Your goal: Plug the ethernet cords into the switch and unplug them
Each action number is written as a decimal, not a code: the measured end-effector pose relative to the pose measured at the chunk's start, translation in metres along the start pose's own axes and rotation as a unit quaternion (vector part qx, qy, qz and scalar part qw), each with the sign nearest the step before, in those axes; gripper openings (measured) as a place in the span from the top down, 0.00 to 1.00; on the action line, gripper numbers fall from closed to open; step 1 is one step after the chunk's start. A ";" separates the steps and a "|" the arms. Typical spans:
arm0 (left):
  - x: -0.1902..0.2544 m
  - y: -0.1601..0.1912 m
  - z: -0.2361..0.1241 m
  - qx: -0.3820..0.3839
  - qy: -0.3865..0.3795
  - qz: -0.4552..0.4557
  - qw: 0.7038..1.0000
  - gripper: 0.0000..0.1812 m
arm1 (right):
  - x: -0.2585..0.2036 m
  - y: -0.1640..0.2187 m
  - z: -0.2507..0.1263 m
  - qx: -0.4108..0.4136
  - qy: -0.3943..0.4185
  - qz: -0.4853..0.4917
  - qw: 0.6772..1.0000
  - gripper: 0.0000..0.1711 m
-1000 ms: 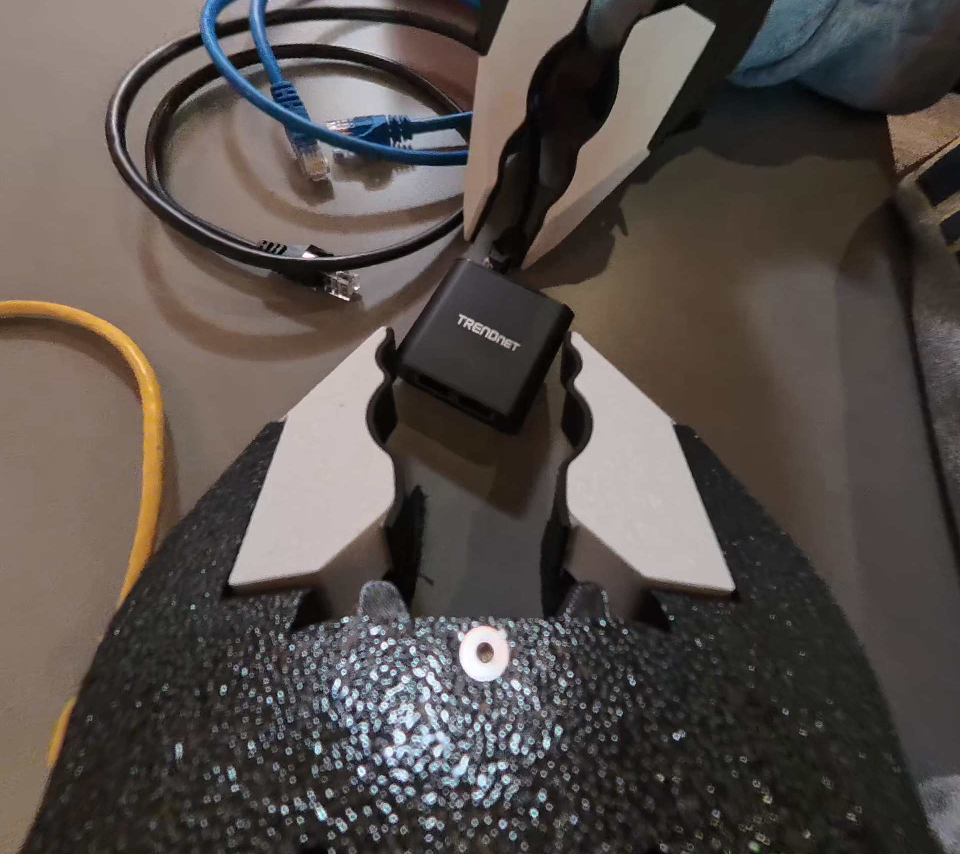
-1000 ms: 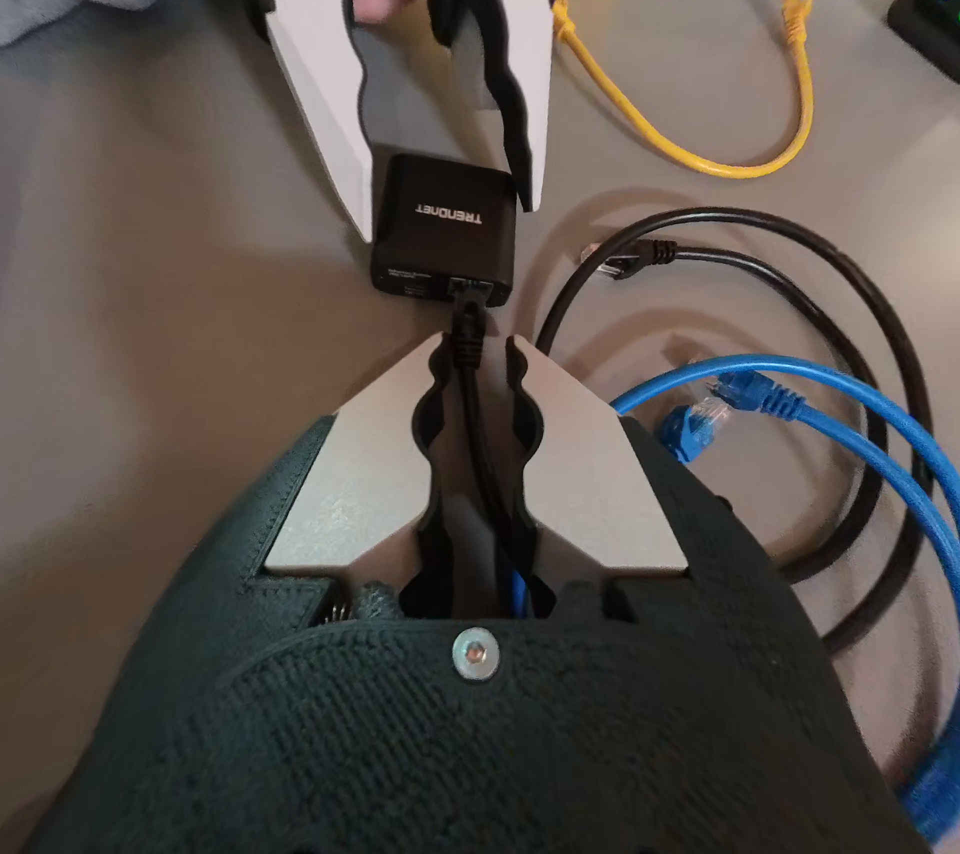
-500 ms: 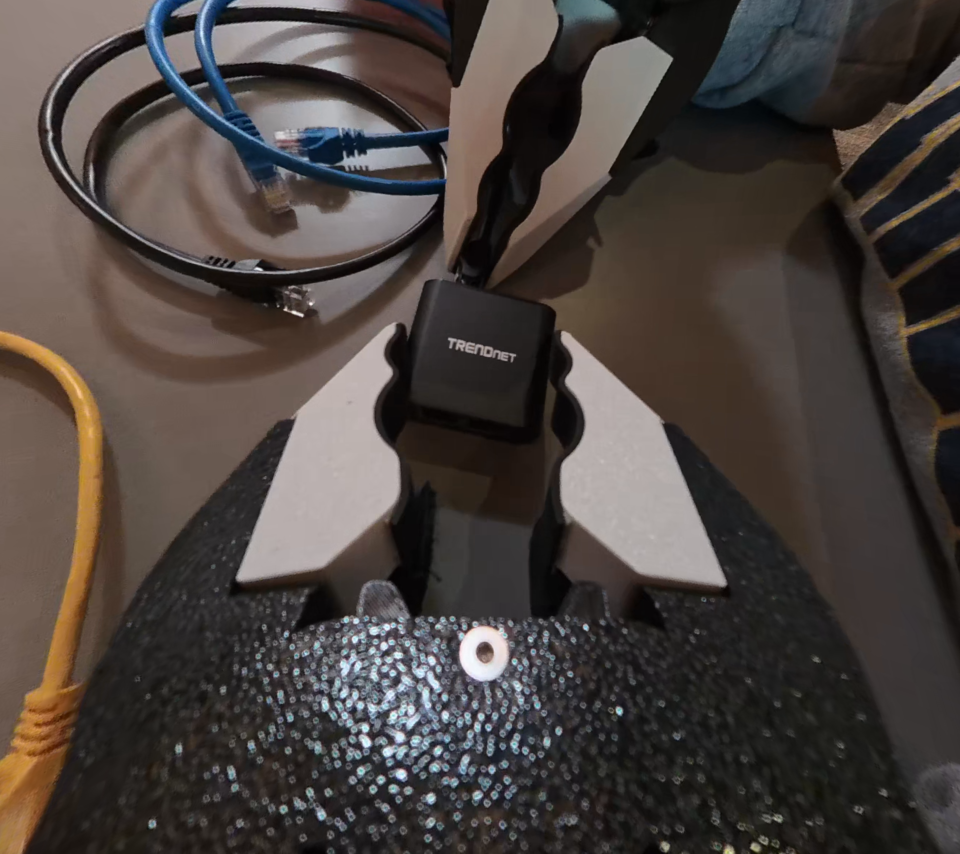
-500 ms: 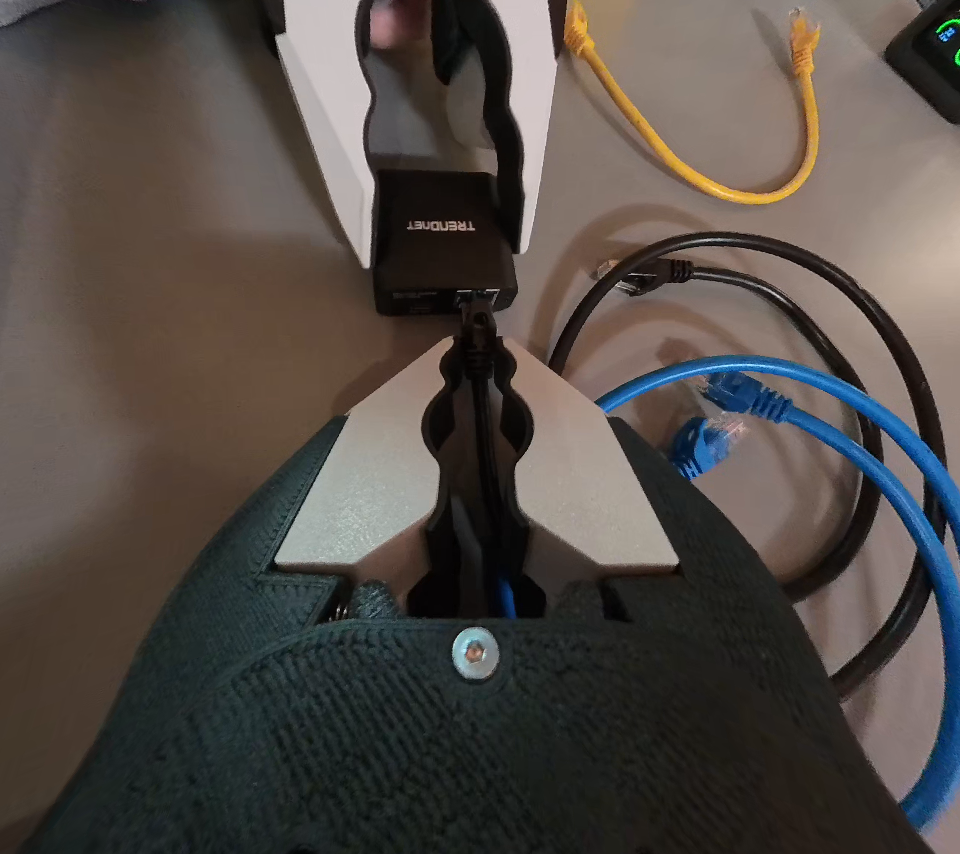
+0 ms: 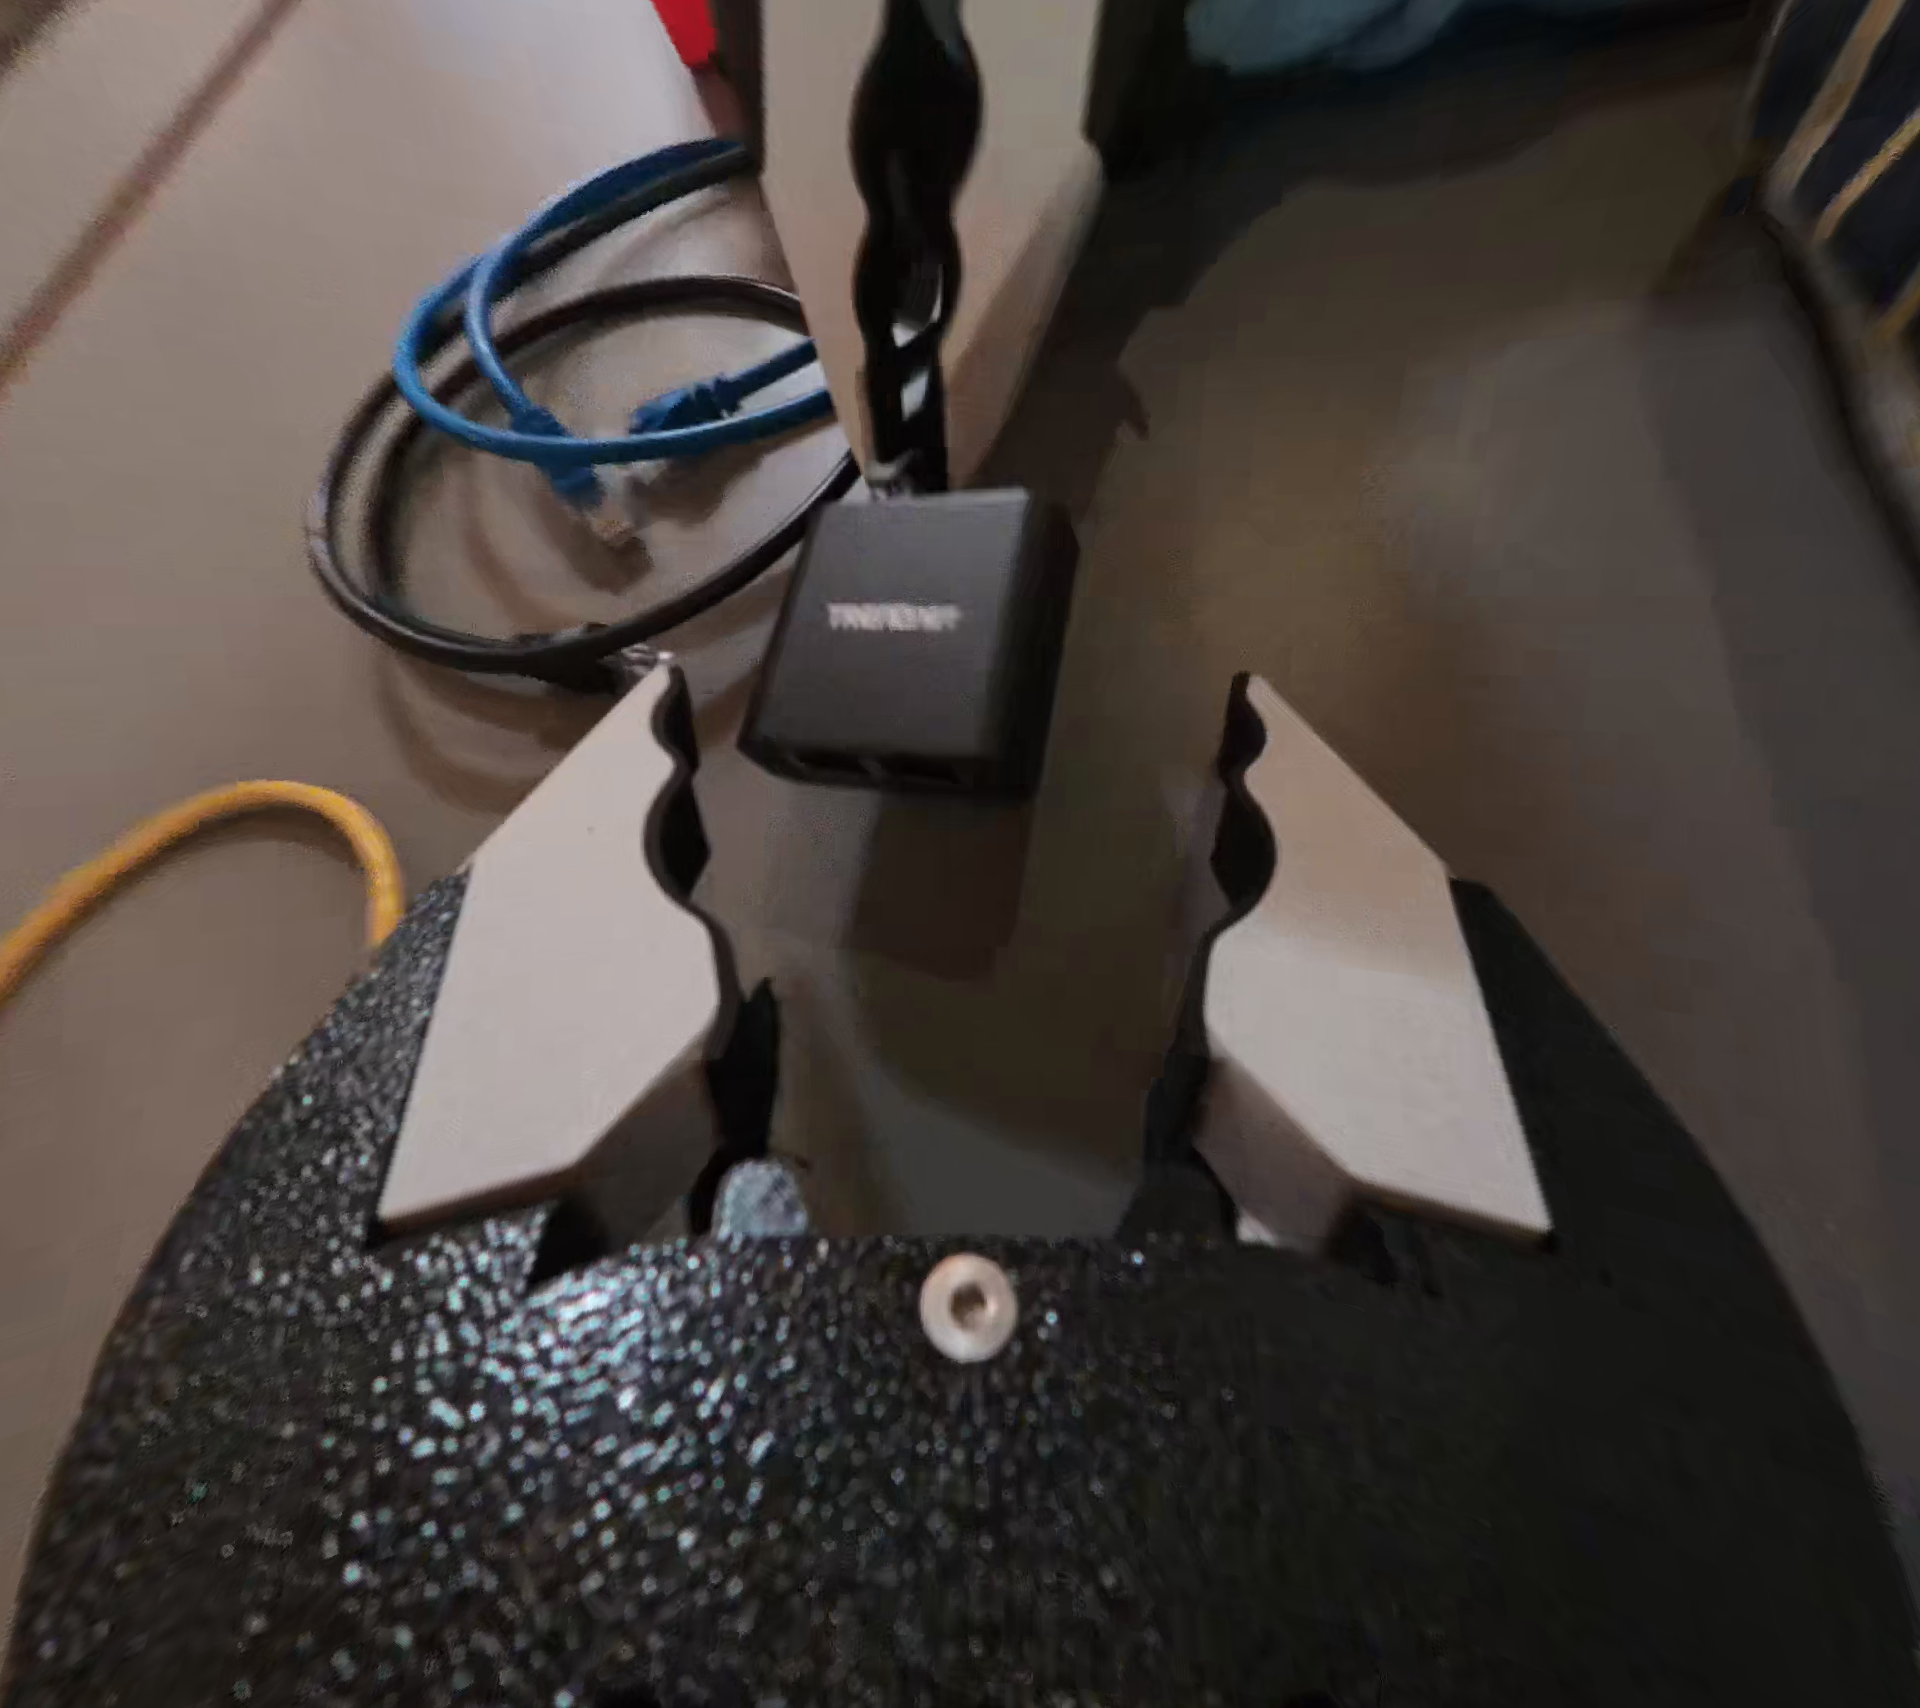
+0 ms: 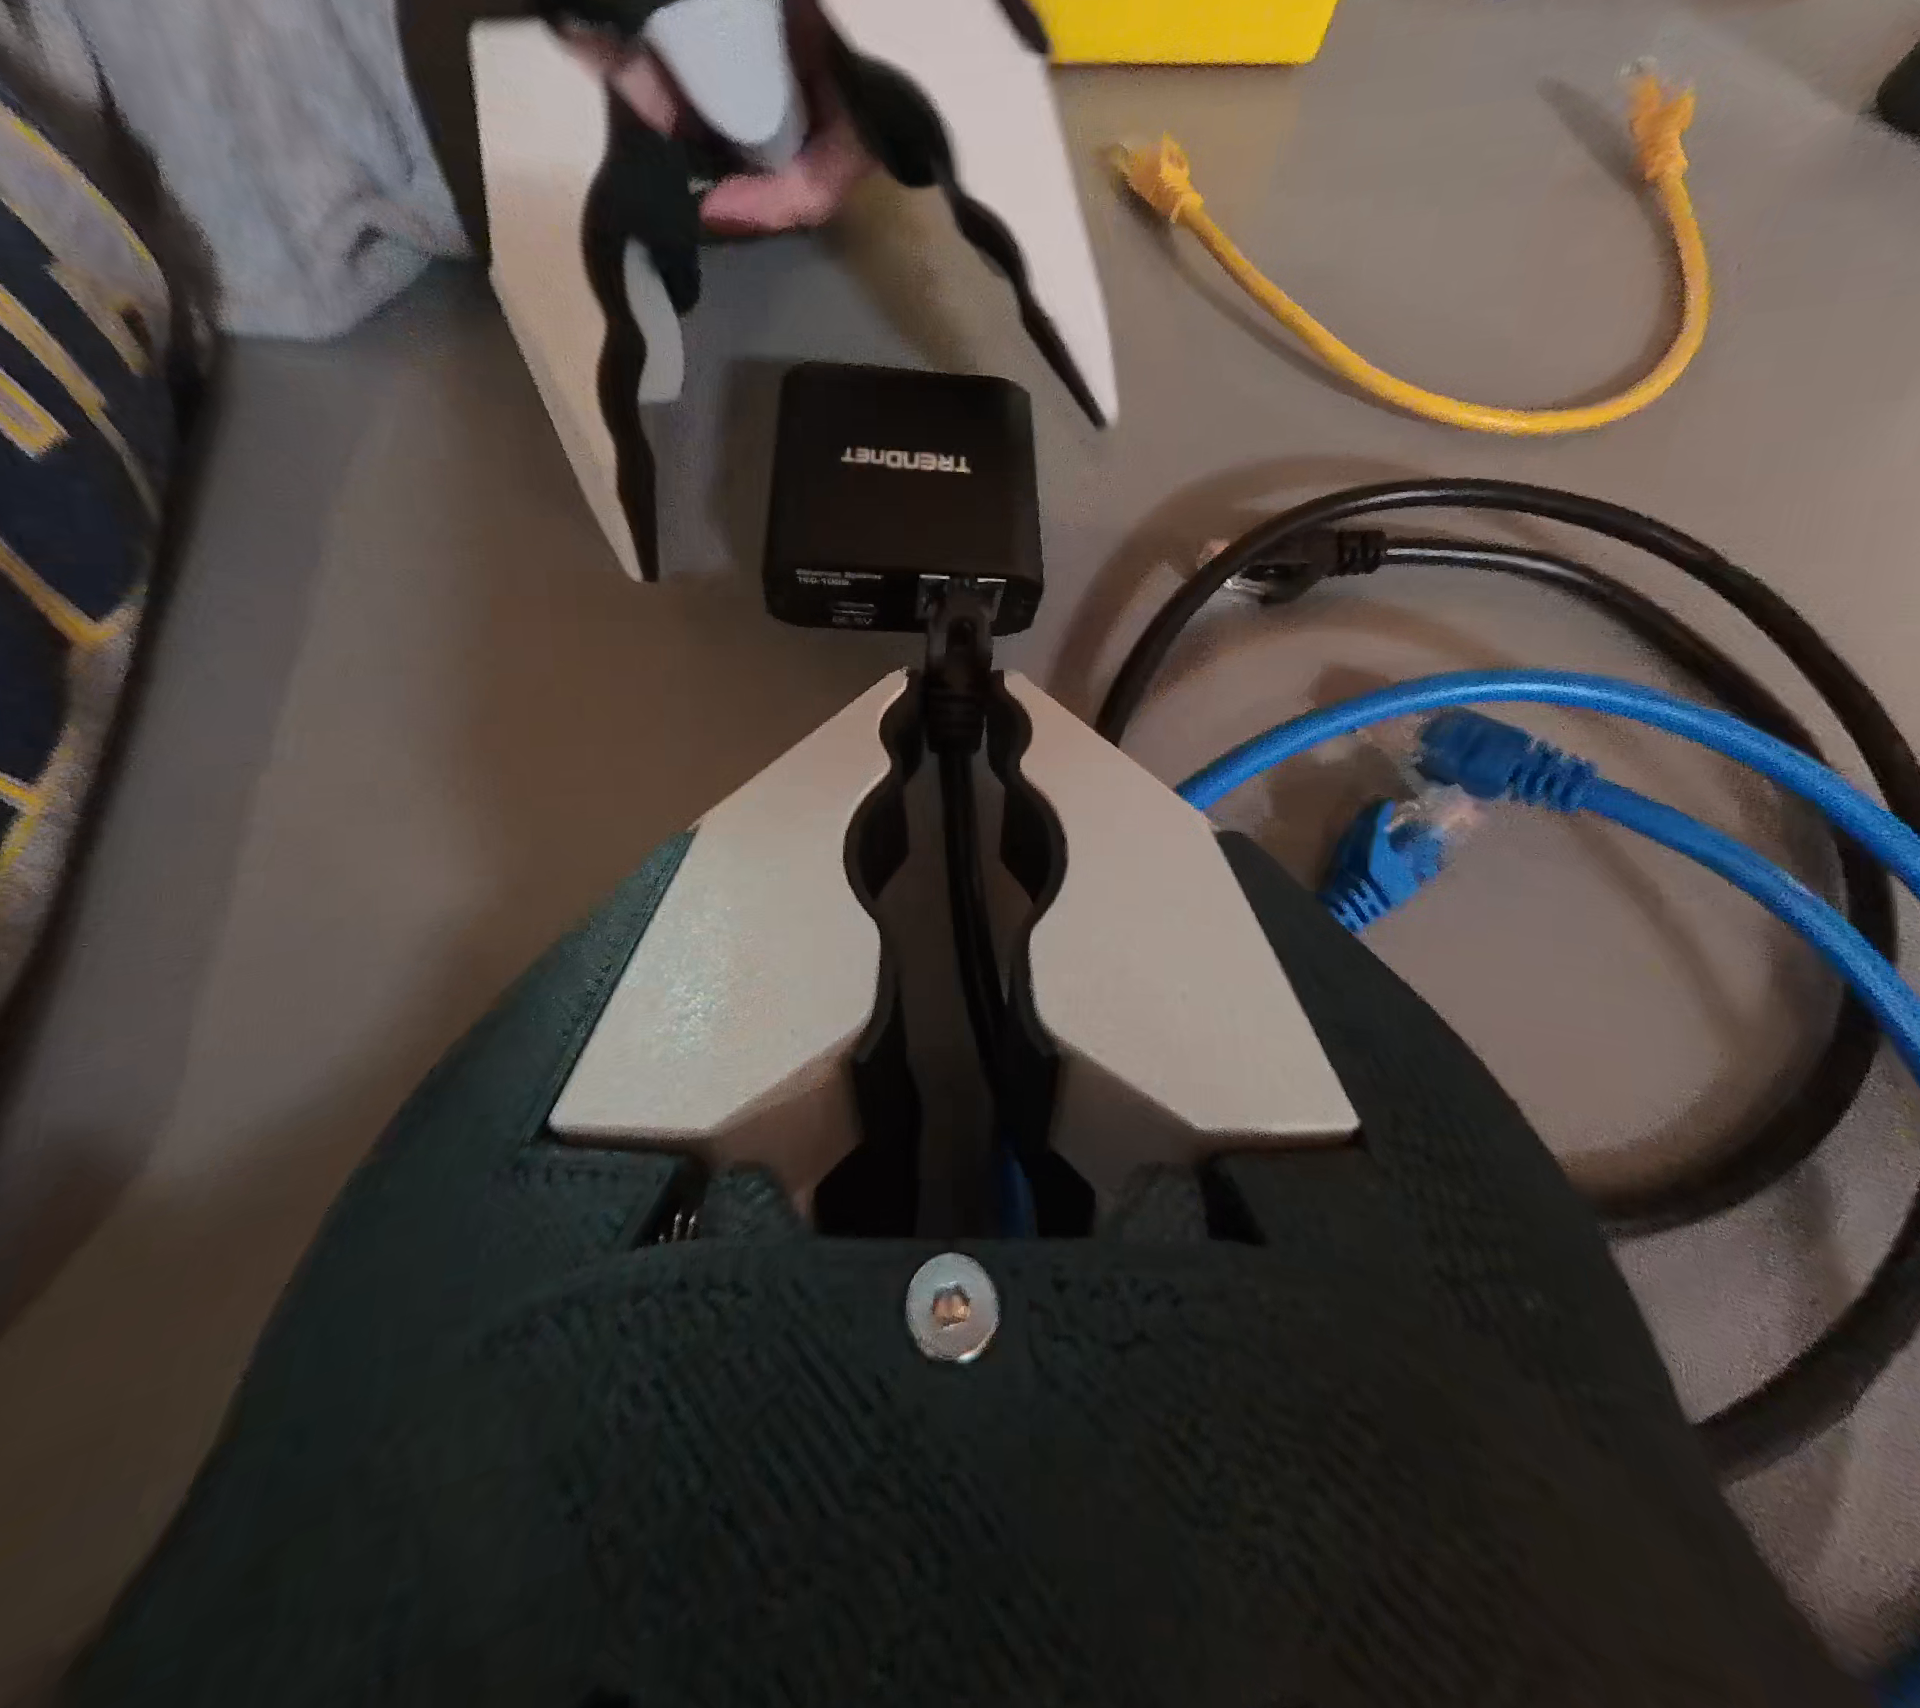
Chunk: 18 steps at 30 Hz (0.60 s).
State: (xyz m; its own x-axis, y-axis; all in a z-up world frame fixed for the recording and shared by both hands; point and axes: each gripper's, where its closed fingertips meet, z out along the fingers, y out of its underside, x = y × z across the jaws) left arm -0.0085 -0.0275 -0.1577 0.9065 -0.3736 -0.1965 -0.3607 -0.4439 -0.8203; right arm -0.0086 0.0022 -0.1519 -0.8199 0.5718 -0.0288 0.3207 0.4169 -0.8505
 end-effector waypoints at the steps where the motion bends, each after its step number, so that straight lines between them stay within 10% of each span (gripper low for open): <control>1: -0.002 0.002 -0.002 -0.010 -0.026 0.040 0.999 0.45 | 0.002 0.000 -0.002 0.005 -0.005 0.018 1.000 0.94; 6: -0.010 -0.011 -0.001 -0.027 -0.155 0.246 0.956 0.56 | -0.010 -0.005 -0.004 0.027 -0.068 0.082 0.994 0.94; 10: -0.010 -0.009 0.006 -0.054 -0.181 0.299 0.935 0.86 | -0.014 -0.004 0.000 0.018 -0.058 0.060 0.996 0.94; 18: -0.006 -0.001 0.004 0.000 -0.061 0.072 0.996 0.87 | -0.006 -0.007 -0.008 -0.004 0.138 -0.224 0.965 0.83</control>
State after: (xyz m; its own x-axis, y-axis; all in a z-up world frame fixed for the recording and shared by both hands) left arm -0.0127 -0.0218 -0.1581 0.8654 -0.3310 -0.3761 -0.4888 -0.3930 -0.7789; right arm -0.0019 0.0014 -0.1416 -0.7192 0.4990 0.4834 -0.0326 0.6708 -0.7409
